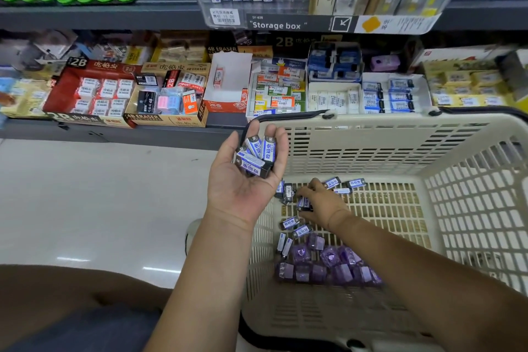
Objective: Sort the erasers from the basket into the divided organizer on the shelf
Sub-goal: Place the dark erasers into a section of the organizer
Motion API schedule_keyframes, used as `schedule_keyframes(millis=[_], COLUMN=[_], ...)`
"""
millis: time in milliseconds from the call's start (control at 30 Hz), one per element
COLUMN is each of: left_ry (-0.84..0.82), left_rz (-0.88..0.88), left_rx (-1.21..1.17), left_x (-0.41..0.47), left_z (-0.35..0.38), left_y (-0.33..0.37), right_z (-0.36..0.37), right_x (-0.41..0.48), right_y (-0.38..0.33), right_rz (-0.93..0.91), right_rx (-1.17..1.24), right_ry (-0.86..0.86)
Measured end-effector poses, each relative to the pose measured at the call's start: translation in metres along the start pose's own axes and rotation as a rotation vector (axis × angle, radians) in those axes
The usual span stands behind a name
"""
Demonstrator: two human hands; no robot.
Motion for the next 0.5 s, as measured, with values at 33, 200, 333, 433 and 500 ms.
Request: schedule_keyframes(millis=[33, 200, 333, 433, 500], left_ry=[0.004, 0.014, 0.048, 0.06, 0.059], left_rz=[0.001, 0.004, -0.013, -0.014, -0.025], left_rx=[0.003, 0.006, 0.004, -0.009, 0.016], left_x=[0.0, 0.003, 0.005, 0.007, 0.008], left_z=[0.0, -0.003, -0.003, -0.001, 0.003], left_y=[0.0, 0.0, -0.006, -0.011, -0.016], right_z=[0.001, -0.017, -0.072, -0.136, -0.176], right_x=[0.001, -0.011, -0.038, -0.066, -0.088], right_y=[0.0, -0.007, -0.036, -0.072, -0.097], right_rz=[0.013, 0.026, -0.114, -0.204, -0.297], right_rx=[0.028, 0.218, 0.292, 0.416, 0.51], right_ry=[0.008, 0.036, 0.162, 0.346, 0.476])
Point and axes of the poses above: each hand's wrist, its own x-axis towards the middle knuckle, its own z-axis out of the palm, y = z × x, the point moved 2 cm from there along x, towards the middle knuckle, and after that the axes turned 11 degrees about x, right-handed, at the moved point
